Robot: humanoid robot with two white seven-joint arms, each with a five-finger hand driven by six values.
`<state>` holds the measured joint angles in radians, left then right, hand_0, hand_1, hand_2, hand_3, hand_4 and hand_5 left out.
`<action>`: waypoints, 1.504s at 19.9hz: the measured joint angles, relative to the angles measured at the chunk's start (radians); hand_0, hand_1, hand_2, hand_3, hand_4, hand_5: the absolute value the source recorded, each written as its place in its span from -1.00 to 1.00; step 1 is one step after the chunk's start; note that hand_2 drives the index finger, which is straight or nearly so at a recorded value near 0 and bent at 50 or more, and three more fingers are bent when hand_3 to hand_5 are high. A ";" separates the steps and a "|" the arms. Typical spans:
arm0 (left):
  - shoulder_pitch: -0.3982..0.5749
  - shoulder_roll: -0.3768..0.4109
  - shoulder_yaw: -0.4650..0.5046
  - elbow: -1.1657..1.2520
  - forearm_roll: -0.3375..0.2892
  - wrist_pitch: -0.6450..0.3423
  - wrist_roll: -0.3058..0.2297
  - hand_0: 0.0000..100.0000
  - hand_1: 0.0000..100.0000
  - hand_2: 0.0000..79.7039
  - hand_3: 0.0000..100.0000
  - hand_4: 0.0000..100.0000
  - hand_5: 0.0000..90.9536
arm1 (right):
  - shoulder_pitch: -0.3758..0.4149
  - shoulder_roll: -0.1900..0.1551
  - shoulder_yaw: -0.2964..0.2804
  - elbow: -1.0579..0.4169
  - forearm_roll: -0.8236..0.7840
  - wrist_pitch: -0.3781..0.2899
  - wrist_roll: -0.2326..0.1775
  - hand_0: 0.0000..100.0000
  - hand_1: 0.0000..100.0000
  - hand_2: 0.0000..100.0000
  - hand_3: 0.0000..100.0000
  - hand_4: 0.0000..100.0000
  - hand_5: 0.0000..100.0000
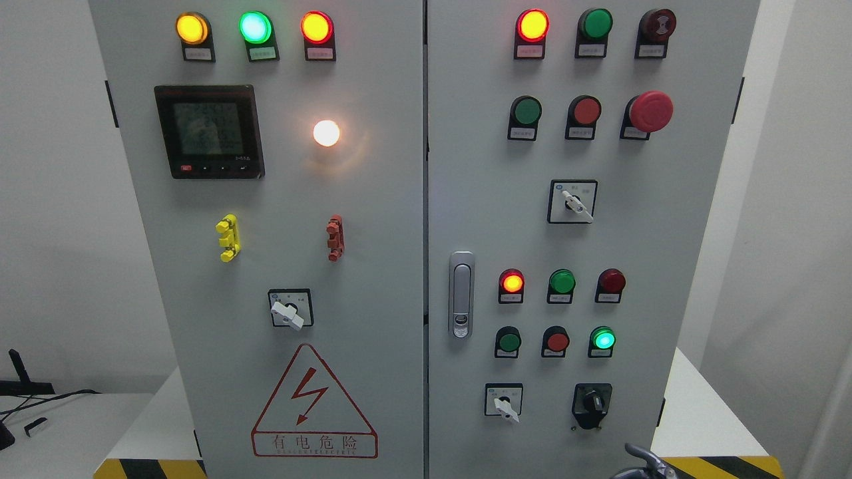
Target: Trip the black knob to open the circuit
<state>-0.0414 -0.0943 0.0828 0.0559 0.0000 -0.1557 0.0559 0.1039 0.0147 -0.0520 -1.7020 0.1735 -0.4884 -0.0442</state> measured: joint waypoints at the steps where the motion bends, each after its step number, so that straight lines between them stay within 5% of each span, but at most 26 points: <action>1: 0.000 0.000 0.000 0.000 0.000 0.000 0.000 -0.76 -0.22 -1.00 -1.00 -1.00 -1.00 | 0.021 -0.001 0.001 -0.008 -0.025 -0.004 0.020 -0.74 -0.55 -1.00 -1.00 -1.00 -1.00; 14: 0.000 0.000 0.000 0.000 0.000 0.000 0.000 -0.76 -0.22 -1.00 -1.00 -1.00 -1.00 | 0.186 -0.070 0.006 -0.097 -0.192 0.025 0.121 -0.78 -0.95 -1.00 -1.00 -1.00 -1.00; 21: 0.000 0.000 0.000 0.000 0.000 0.000 0.000 -0.76 -0.22 -1.00 -1.00 -1.00 -1.00 | 0.211 -0.117 0.002 -0.145 -0.248 0.098 0.157 -0.80 -0.94 -1.00 -0.99 -1.00 -1.00; 30: 0.000 0.000 0.000 0.000 0.000 0.000 0.000 -0.76 -0.22 -1.00 -1.00 -1.00 -1.00 | 0.219 -0.143 -0.001 -0.184 -0.266 0.112 0.172 -0.82 -0.89 -1.00 -0.94 -1.00 -1.00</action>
<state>-0.0414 -0.0942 0.0828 0.0560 0.0000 -0.1558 0.0559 0.3232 -0.1286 -0.0525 -1.8863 -0.0921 -0.3764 0.1278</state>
